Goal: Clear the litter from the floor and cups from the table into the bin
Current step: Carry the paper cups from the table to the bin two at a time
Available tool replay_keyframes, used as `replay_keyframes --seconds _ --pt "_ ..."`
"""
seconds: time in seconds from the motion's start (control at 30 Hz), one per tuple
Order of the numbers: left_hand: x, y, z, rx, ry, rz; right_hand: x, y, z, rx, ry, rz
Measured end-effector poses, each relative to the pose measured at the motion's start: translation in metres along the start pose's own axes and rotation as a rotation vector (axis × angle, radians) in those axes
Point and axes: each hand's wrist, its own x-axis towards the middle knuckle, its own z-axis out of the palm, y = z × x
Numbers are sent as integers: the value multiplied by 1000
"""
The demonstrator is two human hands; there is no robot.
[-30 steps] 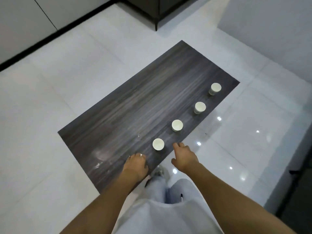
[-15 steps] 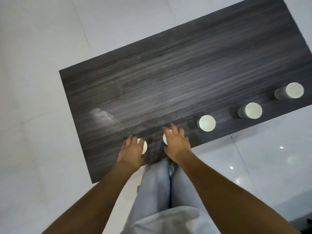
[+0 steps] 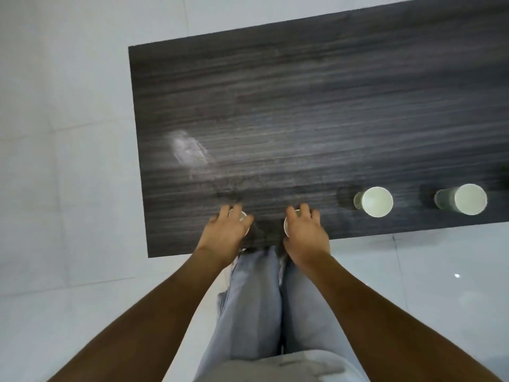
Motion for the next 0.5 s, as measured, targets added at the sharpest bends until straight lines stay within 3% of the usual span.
replay_keyframes --seconds 0.27,0.5 --pt "-120 -21 -78 -163 71 -209 -84 -90 -95 -68 -21 -181" --pt "-223 -101 -101 -325 195 -407 -133 -216 -118 -154 -68 -313"
